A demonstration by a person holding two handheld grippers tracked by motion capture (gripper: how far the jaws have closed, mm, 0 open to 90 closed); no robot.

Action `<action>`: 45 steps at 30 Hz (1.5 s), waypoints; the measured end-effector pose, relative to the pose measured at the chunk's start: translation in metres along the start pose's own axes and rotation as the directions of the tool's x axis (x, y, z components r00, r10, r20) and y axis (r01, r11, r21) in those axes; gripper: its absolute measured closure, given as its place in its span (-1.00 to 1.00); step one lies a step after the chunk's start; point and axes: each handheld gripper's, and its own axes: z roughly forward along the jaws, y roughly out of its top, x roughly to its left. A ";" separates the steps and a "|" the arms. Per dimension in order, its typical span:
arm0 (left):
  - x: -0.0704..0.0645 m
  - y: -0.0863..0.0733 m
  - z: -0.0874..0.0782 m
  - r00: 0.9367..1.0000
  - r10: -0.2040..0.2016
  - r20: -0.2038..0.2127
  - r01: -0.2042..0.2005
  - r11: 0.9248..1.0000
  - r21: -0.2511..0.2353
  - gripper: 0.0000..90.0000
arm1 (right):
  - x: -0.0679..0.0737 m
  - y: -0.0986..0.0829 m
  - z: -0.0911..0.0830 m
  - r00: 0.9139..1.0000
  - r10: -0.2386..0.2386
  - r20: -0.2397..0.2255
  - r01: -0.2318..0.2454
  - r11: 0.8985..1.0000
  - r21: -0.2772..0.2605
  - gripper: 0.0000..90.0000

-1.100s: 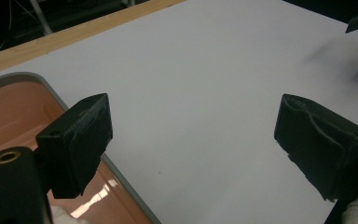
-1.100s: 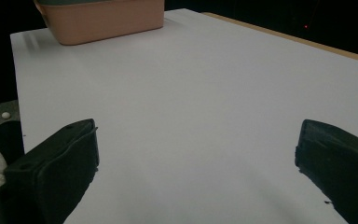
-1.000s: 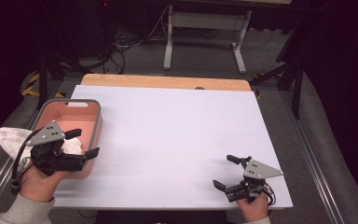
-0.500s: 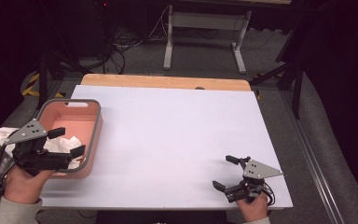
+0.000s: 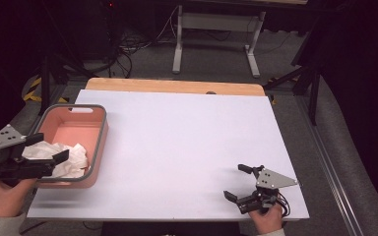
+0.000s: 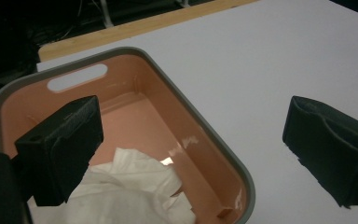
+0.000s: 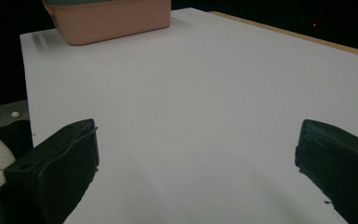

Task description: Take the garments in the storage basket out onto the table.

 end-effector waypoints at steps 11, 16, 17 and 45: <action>0.025 -0.004 -0.017 0.990 -0.046 -0.131 0.043 0.999 -0.023 -0.94 | 0.000 -0.001 0.001 1.000 0.000 -0.007 0.000 1.000 0.009 -1.00; 0.035 -0.006 -0.017 0.981 -0.079 -0.179 0.078 0.997 -0.013 -0.98 | 0.000 -0.001 0.002 1.000 0.000 -0.007 0.000 1.000 0.008 -1.00; 0.037 -0.006 -0.017 0.979 -0.084 -0.188 0.084 0.996 -0.007 -0.98 | 0.000 -0.001 0.002 1.000 -0.001 -0.006 0.001 1.000 0.008 -1.00; 0.075 -0.022 -0.012 0.917 -0.186 -0.353 0.200 0.980 0.005 -0.92 | 0.000 -0.002 0.004 1.000 0.005 -0.014 -0.005 1.000 0.012 -1.00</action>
